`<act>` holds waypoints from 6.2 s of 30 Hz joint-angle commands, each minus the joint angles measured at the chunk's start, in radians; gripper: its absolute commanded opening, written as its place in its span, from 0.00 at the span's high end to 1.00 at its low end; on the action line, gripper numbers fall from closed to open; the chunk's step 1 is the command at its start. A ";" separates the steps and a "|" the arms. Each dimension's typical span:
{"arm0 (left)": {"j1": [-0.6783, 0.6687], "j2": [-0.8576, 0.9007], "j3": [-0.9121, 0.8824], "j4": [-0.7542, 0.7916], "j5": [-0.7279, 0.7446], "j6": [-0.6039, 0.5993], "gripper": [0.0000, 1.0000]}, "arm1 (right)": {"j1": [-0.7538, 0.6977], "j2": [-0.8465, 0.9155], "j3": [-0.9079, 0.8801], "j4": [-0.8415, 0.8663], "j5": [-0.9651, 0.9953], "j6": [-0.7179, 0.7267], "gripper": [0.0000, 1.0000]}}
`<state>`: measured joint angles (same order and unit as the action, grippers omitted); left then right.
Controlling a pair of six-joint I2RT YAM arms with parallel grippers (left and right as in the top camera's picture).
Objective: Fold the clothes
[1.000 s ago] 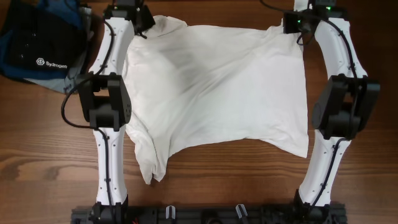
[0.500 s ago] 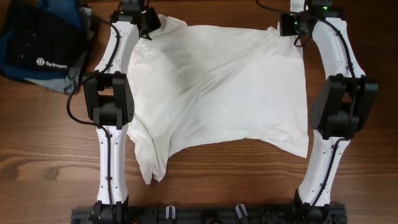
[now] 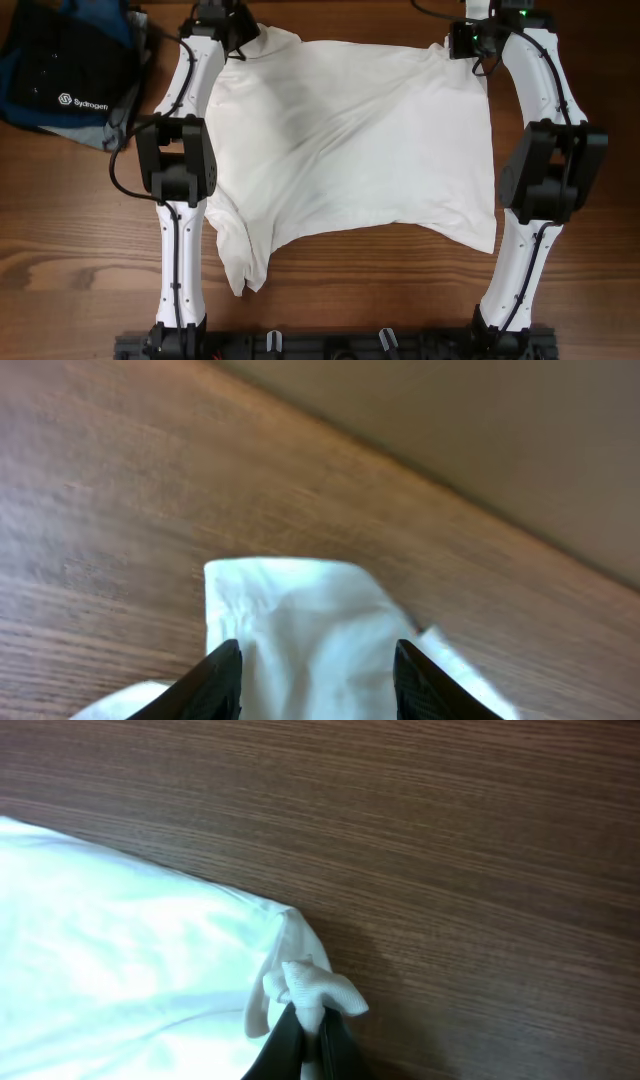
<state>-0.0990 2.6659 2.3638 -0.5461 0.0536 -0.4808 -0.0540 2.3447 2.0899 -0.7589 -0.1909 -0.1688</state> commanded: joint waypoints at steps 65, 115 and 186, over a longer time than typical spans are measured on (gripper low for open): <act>-0.028 -0.278 0.019 -0.333 -0.134 0.055 0.96 | -0.059 -0.116 0.025 -0.325 -0.097 0.225 0.96; -0.023 -0.362 0.019 -1.041 0.037 0.055 0.85 | -0.090 -0.203 0.025 -0.536 -0.163 0.254 0.96; 0.044 -0.091 0.009 -0.968 0.226 0.058 0.60 | -0.067 -0.202 0.024 -0.662 -0.177 0.299 0.96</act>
<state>-0.0525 2.5660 2.3718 -1.5166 0.2611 -0.4496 -0.1257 2.1628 2.0964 -1.4242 -0.3519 0.1165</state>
